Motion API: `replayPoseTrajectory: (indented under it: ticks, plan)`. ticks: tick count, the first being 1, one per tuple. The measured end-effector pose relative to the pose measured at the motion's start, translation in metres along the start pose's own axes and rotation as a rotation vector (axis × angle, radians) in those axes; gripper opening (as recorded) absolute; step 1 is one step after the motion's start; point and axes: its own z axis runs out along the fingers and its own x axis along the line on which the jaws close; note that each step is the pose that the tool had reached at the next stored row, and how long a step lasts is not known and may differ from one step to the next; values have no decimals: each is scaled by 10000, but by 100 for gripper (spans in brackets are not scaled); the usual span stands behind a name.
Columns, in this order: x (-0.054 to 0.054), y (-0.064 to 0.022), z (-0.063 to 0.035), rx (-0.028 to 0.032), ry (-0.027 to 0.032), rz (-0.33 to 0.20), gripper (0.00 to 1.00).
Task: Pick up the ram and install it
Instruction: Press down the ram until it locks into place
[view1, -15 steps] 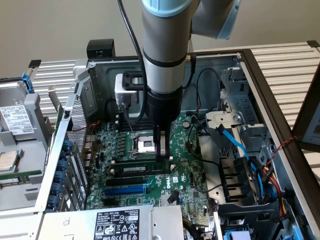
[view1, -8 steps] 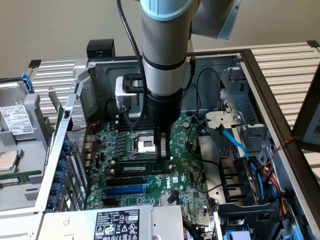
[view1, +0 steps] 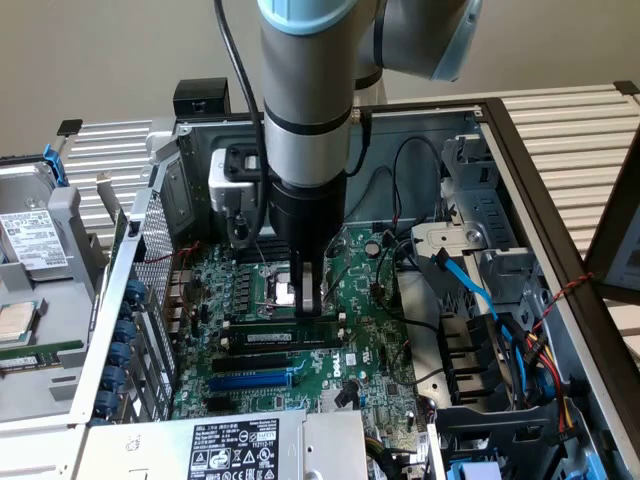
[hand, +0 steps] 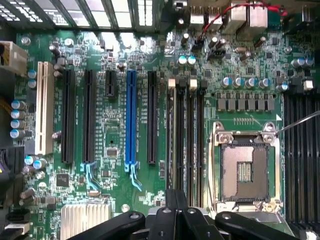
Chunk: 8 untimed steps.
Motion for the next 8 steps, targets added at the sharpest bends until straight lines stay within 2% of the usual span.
replayPoseTrajectory:
  ticks: [8]
  plan:
    - [14,364,10,-3,-41,-1,11]
